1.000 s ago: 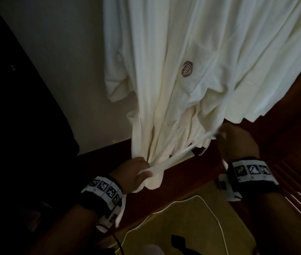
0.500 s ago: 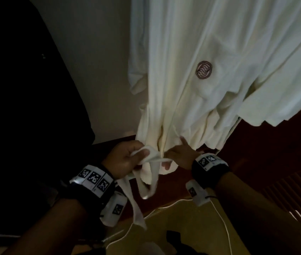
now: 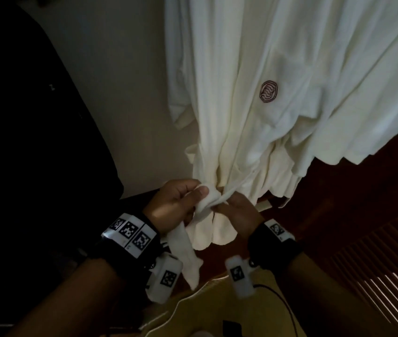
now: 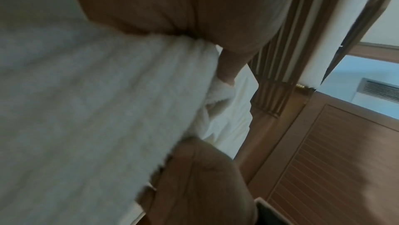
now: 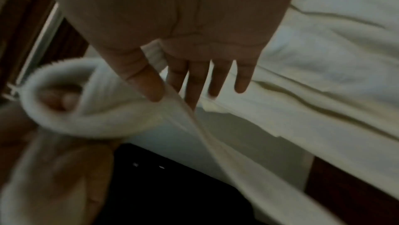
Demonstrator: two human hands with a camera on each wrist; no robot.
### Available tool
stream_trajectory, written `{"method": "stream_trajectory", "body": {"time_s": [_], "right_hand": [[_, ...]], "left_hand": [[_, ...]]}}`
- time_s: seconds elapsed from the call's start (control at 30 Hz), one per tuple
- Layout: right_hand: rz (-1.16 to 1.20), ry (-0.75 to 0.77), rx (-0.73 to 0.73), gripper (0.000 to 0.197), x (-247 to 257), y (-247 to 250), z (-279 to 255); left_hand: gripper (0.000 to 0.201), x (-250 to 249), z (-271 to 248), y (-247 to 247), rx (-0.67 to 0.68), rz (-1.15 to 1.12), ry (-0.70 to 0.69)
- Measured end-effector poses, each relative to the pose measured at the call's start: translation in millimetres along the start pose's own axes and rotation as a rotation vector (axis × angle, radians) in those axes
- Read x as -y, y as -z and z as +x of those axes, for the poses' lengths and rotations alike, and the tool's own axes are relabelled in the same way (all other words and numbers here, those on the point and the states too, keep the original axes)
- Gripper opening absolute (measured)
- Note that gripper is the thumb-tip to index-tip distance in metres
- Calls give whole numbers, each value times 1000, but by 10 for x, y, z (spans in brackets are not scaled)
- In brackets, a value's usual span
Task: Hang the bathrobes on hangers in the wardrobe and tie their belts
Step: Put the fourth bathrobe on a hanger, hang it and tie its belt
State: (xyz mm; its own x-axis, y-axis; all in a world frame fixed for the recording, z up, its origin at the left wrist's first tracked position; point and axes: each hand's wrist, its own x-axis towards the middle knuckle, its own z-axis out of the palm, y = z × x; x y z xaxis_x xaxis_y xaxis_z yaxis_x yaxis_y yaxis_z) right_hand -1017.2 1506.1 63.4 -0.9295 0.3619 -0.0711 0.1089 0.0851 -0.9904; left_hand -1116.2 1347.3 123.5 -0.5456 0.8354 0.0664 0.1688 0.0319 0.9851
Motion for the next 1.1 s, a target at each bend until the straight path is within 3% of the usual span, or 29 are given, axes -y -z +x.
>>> {"method": "stream_trajectory", "body": {"time_s": [0.1,0.23,0.33,0.4,0.47,0.57,0.67,0.73,0.87,1.0,1.1], "right_hand": [[5,-15,-50,16,360,143,94],[-243,5,5,30,728,336,171],[-492,119,-70,43,1001,614,359],[-721,193,-144,42,1137,837,535],[-821,209,-173,34,1184,1006,745],[-952,159,-228,24,1029,1356,1133],[-926,-213,-468,36,560,2253,1315],[-874,-438,-552,48,244,2734,1270],[-981,-482,-346,40,-128,2852,1494],[-968,-453,-71,40,-375,2569,1567],[-873,-393,-13,42,-420,2342,1488]], "left_hand": [[42,-134,150,84,-63,39,-61],[38,-277,439,181,-103,119,-161],[42,-292,721,315,-158,569,-395],[54,-253,941,430,-93,911,-426],[62,-188,1199,479,-7,1134,-344],[58,-43,1693,661,46,1245,-162],[46,254,2030,1264,-60,1326,285],[41,522,2115,1642,-190,1364,492],[36,901,2481,1537,-335,1239,587],[42,1082,2701,872,-171,1089,643],[45,1220,2761,374,-44,968,588]]}}
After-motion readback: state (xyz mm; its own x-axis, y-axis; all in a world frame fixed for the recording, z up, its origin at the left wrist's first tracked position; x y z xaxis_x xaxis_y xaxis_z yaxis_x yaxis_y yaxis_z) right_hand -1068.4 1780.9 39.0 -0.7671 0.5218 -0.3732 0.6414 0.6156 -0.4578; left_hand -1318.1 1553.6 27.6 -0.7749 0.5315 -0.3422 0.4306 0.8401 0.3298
